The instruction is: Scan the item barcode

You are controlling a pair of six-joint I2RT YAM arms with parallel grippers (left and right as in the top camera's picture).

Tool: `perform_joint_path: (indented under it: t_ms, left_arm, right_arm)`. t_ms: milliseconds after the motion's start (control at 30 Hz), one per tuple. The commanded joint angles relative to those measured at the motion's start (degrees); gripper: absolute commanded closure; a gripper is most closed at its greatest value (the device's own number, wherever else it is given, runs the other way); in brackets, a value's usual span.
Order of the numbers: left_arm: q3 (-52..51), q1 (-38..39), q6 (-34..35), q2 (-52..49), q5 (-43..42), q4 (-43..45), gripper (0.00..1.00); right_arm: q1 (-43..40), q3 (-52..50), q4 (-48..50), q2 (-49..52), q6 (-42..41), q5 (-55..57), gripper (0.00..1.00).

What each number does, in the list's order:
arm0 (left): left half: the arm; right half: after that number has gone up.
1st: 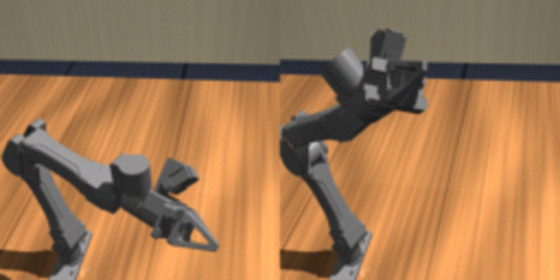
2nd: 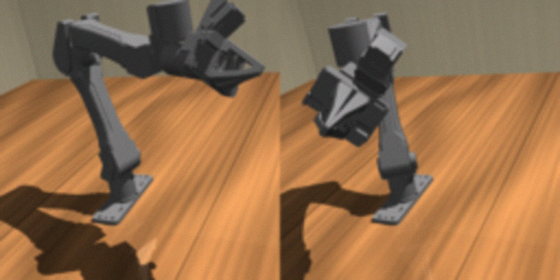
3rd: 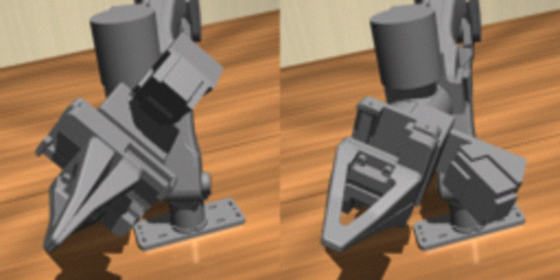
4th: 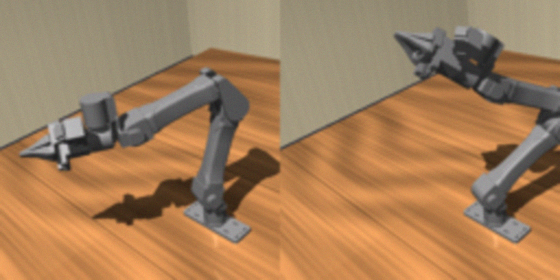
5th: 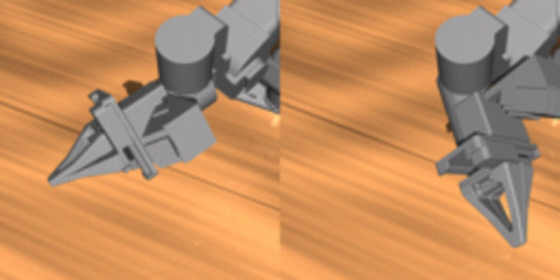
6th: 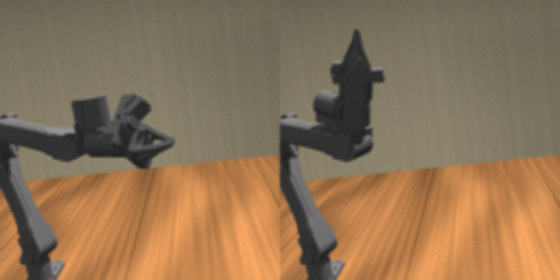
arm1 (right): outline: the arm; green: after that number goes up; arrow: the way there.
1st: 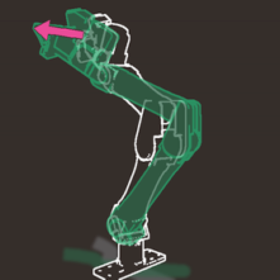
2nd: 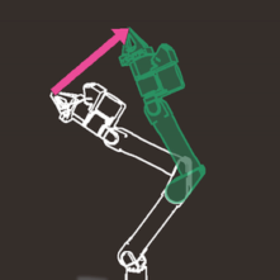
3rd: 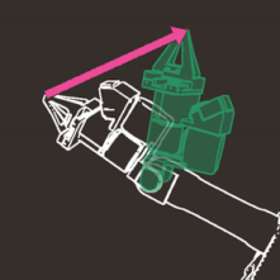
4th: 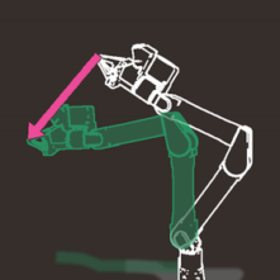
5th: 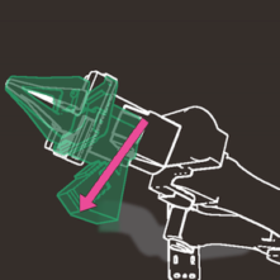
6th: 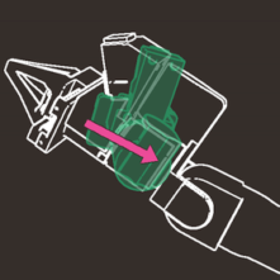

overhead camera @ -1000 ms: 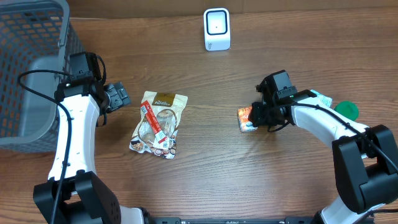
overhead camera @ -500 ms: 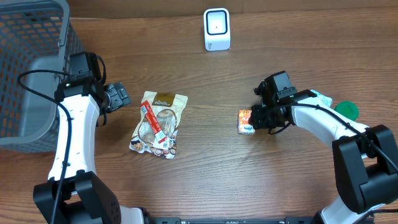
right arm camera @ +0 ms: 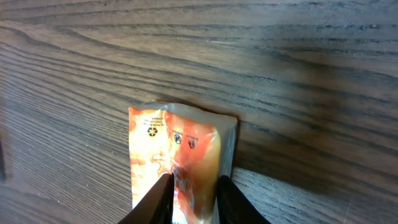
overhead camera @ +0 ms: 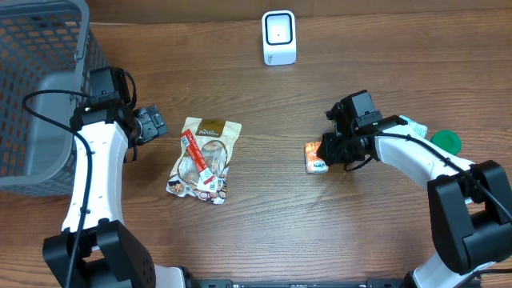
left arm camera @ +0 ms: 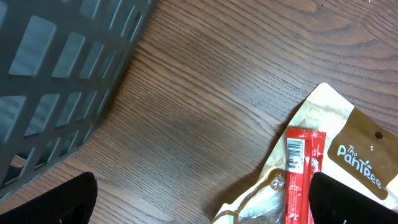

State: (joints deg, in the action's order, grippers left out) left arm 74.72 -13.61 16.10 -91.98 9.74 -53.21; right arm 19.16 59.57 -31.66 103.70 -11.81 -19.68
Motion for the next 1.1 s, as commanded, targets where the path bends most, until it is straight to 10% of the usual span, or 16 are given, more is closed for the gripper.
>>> perform_joint_path:
  t_ms: [0,900,1067]
  left_arm:
    - [0.33,0.13,-0.66,0.48,0.76,-0.09,0.0]
    - [0.33,0.13,-0.66,0.48,0.76,-0.09,0.0]
    - [0.33,0.13,-0.66,0.48,0.76,-0.09,0.0]
  right_arm:
    - [-0.15,0.48,-0.33,-1.46,-0.13,-0.35,0.76]
    - [-0.15,-4.87,3.08,-1.44,-0.13,1.57,0.82]
    - [-1.2,-2.64,1.09,-1.88,-0.09,-7.26,0.96]
